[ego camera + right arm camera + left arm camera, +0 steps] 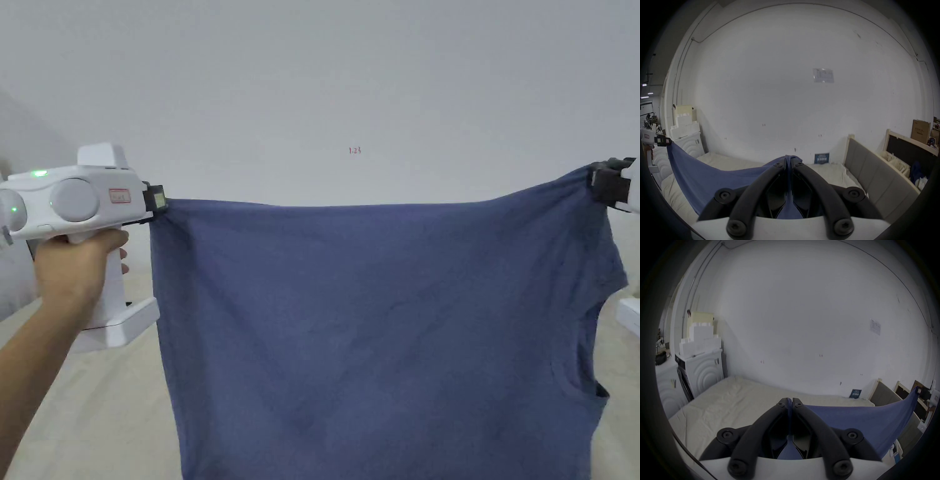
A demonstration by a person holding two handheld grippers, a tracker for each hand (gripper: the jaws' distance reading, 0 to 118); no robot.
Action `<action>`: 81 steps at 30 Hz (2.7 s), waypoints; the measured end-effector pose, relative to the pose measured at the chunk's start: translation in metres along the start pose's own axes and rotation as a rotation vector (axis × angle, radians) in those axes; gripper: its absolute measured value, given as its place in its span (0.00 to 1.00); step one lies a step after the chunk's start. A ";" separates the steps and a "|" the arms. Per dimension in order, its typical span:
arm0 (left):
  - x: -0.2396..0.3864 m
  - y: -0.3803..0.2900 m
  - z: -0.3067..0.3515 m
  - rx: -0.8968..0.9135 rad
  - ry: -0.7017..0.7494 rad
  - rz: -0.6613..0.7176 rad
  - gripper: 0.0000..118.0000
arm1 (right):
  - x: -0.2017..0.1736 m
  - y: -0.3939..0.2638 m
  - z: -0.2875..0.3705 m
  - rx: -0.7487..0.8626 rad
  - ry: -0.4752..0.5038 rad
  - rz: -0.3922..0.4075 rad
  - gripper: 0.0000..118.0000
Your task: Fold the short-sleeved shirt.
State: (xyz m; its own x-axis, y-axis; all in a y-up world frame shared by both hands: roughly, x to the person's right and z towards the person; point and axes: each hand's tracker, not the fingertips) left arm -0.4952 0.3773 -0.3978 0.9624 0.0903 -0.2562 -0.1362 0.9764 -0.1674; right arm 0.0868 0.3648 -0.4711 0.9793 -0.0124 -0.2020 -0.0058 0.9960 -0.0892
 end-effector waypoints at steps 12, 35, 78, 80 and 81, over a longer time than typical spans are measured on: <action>0.036 0.001 -0.041 0.154 0.040 -0.124 0.01 | 0.000 0.003 -0.044 0.119 -0.086 0.104 0.02; 0.025 -0.292 -0.077 -0.326 0.050 -0.187 0.01 | 0.009 -0.279 -0.015 -0.271 -0.122 0.012 0.02; -0.040 -0.502 0.192 -0.688 0.101 -0.233 0.01 | -0.016 -0.478 0.282 -0.789 -0.148 -0.124 0.02; -0.041 -0.507 0.191 -0.730 0.103 -0.214 0.01 | -0.018 -0.482 0.283 -0.798 -0.149 -0.134 0.02; -0.041 -0.509 0.192 -0.726 0.105 -0.211 0.01 | -0.019 -0.481 0.283 -0.798 -0.150 -0.132 0.02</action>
State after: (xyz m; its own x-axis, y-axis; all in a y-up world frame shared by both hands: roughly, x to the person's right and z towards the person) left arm -0.4199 -0.0852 -0.1192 0.9626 -0.1387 -0.2326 -0.1071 0.5939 -0.7974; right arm 0.1286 -0.0889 -0.1483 0.9983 -0.0572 -0.0139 0.0249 0.6242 -0.7809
